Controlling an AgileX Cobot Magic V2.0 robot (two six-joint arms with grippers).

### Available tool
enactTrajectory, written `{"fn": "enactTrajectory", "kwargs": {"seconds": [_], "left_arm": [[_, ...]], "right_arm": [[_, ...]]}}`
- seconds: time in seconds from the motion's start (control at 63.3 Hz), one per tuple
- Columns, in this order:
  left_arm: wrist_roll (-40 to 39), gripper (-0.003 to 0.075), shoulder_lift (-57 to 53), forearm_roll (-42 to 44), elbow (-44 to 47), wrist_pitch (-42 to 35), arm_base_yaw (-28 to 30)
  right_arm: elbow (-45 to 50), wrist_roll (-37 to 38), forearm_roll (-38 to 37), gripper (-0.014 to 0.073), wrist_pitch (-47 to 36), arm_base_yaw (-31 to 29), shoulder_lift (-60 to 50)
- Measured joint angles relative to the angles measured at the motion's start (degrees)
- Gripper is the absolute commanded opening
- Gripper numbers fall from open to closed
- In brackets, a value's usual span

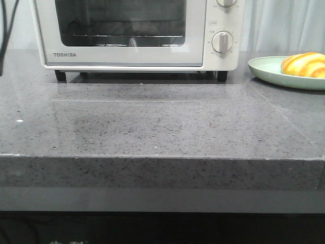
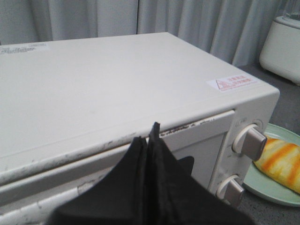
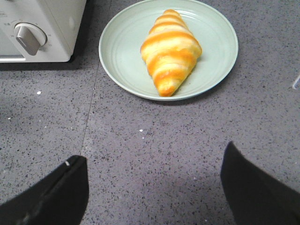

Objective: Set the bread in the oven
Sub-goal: 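Hook the oven door top edge with the left gripper and pull it down open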

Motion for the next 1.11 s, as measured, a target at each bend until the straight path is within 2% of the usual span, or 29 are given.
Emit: {"fn": "enactTrajectory", "kwargs": {"seconds": [0.19,0.427,0.632,0.838,1.106], "left_arm": [[0.0,-0.0018,2.1,2.1,-1.1,-0.4,0.4],[0.0,-0.0018,1.5,2.1,-1.9,5.5,0.9],[0.0,-0.0018,-2.0,2.1,-2.0,17.0,-0.9],[0.0,-0.0018,-7.0,2.1,-1.7,31.9,-3.0],[-0.2,-0.0018,-19.3,2.1,-1.6,45.4,-2.5]], "right_arm": [[0.0,0.1,0.0,0.0594,0.0,0.0,0.0],[0.0,0.1,0.0,0.0594,0.0,0.0,0.0],[0.0,0.1,0.0,0.0594,0.0,0.0,0.0],[0.0,0.1,0.0,0.0594,0.0,0.0,0.0],[0.0,0.1,0.0,0.0594,0.0,0.0,0.0]]}}
